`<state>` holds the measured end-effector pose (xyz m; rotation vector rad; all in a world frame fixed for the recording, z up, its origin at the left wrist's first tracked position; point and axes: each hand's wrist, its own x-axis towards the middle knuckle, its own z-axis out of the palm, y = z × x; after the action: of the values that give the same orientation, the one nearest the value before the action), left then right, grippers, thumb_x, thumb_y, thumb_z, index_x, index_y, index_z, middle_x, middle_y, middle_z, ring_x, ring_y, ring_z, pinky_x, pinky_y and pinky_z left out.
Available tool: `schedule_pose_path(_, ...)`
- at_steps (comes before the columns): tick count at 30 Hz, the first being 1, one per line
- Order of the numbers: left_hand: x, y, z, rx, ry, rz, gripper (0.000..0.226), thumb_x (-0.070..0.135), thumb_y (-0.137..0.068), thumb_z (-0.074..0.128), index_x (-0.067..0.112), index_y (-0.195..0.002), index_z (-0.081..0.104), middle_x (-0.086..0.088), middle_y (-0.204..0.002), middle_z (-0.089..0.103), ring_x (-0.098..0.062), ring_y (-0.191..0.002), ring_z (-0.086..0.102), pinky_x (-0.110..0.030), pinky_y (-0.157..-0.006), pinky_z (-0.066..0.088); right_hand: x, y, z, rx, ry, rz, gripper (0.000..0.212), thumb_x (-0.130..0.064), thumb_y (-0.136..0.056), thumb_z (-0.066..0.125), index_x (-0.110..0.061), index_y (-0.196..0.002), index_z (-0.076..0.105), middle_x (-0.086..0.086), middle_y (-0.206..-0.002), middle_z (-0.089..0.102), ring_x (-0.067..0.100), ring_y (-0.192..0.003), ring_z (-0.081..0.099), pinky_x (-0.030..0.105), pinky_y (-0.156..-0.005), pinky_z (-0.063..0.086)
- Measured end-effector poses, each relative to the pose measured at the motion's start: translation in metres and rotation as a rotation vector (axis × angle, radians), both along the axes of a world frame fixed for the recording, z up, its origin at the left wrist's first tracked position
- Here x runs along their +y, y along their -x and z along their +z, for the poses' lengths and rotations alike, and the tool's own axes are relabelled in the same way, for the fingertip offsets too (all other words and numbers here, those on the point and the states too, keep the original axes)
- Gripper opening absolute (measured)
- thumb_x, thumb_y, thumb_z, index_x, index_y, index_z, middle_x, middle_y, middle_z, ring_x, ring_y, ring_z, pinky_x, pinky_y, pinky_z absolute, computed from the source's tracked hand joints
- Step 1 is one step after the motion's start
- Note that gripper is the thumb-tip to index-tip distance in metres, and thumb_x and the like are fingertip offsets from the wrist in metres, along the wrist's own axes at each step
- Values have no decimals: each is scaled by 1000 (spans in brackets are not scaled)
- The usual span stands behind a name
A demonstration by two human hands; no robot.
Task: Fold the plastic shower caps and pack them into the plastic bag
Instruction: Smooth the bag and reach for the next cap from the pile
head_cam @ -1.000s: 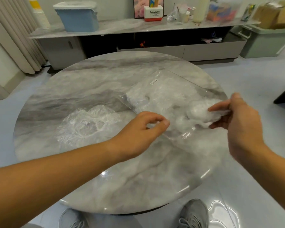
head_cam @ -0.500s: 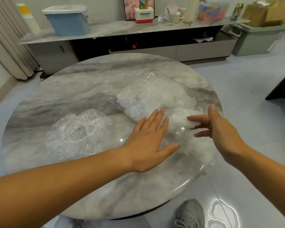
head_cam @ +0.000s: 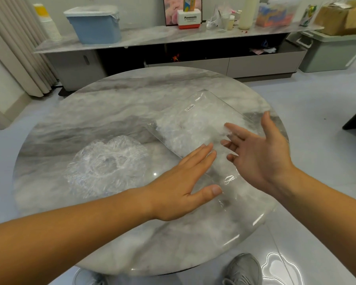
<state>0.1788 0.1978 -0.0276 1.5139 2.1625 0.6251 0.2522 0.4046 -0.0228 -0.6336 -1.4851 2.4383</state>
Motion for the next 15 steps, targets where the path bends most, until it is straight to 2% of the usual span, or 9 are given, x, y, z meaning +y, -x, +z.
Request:
schedule_pose_path(4,-6,3,0,-25,-26,2,82,69,-94,26,29,-161,-1,19,-167,-13,10,-147,-18,-23,-123,-1,-9,17,7,14,88,-3,88,-80,-90,28,-16,-148,49,0,-159,40,22,-123,62,37,-97,47)
schedule_pose_path(7,-10,4,3,-47,-33,-14,82,68,-94,27,30,-161,0,20,-166,-12,10,-147,-16,-20,-123,-2,-13,28,9,38,168,-29,88,-79,-92,32,-17,-154,40,2,-164,30,28,-120,65,47,-108,45)
schedule_pose_path(9,-12,5,4,-67,-38,-8,82,67,-94,28,30,-161,0,20,-166,-11,11,-147,-16,-18,-122,-2,-17,34,10,35,210,-40,87,-78,-92,35,-19,-155,38,5,-164,29,30,-118,67,50,-108,45)
schedule_pose_path(15,-18,10,2,-64,-13,-9,83,71,-93,28,32,-161,0,22,-165,-14,13,-146,-17,-20,-122,-2,-21,28,13,54,331,-68,81,-74,-90,47,-21,-151,44,15,-164,24,37,-117,67,47,-96,53)
